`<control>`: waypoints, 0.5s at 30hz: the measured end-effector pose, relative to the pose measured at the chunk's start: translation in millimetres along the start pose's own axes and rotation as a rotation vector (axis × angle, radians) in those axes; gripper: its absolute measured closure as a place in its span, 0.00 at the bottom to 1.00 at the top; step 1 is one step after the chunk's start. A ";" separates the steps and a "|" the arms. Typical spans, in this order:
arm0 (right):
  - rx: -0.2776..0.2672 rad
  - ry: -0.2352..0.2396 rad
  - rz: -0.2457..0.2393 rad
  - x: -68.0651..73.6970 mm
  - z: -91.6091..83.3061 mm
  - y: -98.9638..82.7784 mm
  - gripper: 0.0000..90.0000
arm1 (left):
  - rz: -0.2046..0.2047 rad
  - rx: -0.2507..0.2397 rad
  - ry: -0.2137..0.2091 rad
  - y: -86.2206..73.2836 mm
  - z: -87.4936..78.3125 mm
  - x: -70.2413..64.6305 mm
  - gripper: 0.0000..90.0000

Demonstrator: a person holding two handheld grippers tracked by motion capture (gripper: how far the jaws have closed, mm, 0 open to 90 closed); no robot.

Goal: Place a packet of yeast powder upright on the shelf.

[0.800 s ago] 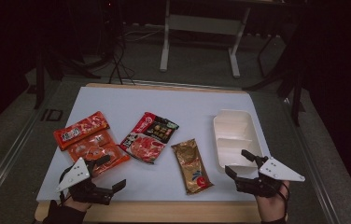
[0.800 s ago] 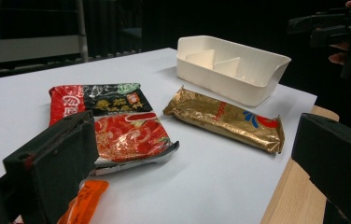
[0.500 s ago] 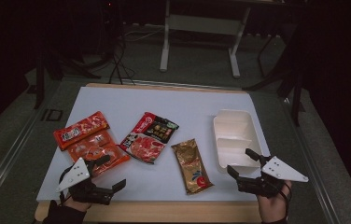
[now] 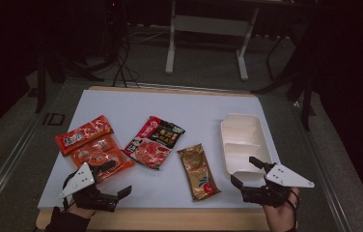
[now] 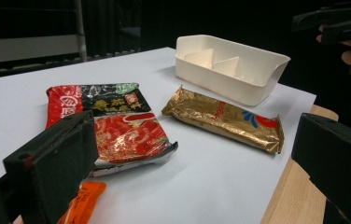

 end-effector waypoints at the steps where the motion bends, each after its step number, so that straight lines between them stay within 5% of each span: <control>1: 0.003 0.003 0.001 0.6 -0.9 1.3 0.12 | 0.000 0.004 -0.002 -0.5 0.7 -0.1 0.01; 15: -0.063 0.028 -0.045 6.3 -2.9 47.1 0.11 | 0.003 0.005 -0.011 -0.7 1.5 -2.0 0.01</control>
Point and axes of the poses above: each handheld gripper's, and its own axes: z roughly forward along the jaws, y roughly out of its top, x roughly to its left, the point moved 10 cm from there along z, roughly forward along the jaws, and after that the axes turned 8 degrees about -z, right-handed, at the moved point
